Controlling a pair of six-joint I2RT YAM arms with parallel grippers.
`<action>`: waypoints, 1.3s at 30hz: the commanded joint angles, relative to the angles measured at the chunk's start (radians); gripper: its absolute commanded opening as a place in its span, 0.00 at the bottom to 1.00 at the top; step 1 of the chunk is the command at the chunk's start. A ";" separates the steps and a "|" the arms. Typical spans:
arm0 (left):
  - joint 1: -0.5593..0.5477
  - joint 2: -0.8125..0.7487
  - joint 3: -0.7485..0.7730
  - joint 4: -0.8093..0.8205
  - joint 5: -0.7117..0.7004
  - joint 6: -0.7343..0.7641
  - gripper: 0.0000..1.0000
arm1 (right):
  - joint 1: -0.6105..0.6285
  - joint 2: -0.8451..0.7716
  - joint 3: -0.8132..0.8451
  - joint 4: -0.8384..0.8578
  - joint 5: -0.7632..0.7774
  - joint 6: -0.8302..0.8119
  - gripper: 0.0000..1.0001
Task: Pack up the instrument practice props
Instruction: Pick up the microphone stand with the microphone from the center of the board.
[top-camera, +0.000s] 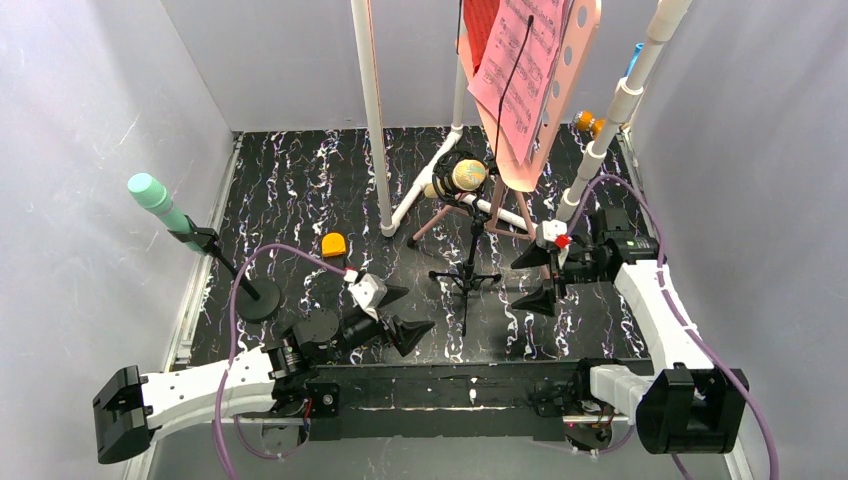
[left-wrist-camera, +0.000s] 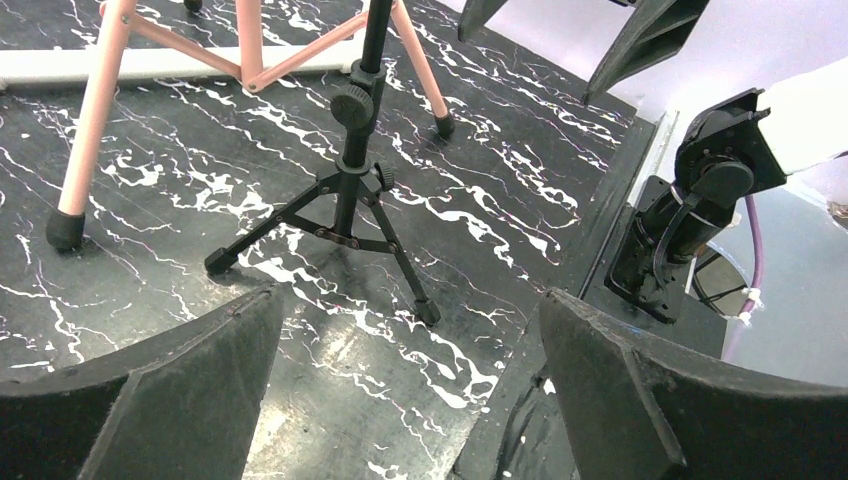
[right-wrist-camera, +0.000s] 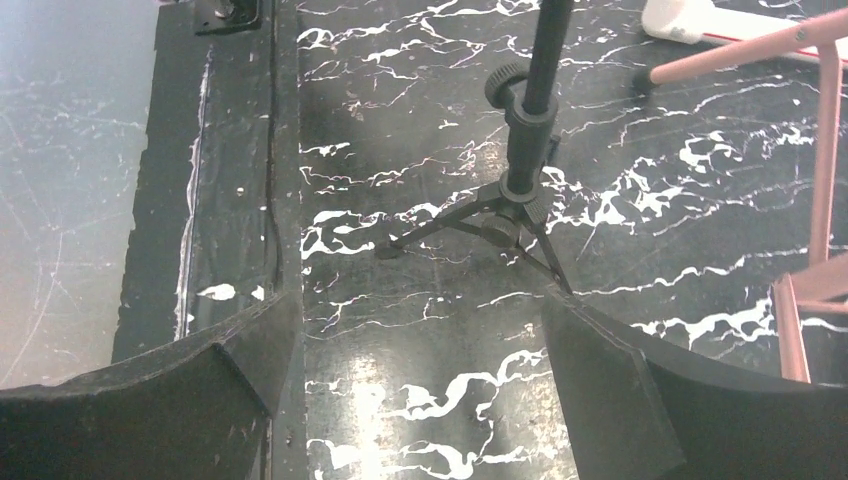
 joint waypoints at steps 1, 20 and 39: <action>0.004 -0.003 -0.006 -0.008 0.011 -0.033 0.98 | 0.063 0.041 0.069 0.025 0.034 -0.044 1.00; 0.004 -0.084 -0.025 -0.047 -0.002 -0.067 0.98 | 0.347 0.323 0.190 0.303 0.201 0.056 1.00; 0.004 -0.081 -0.015 -0.067 0.007 -0.086 0.98 | 0.353 0.407 0.199 0.386 0.021 0.130 0.87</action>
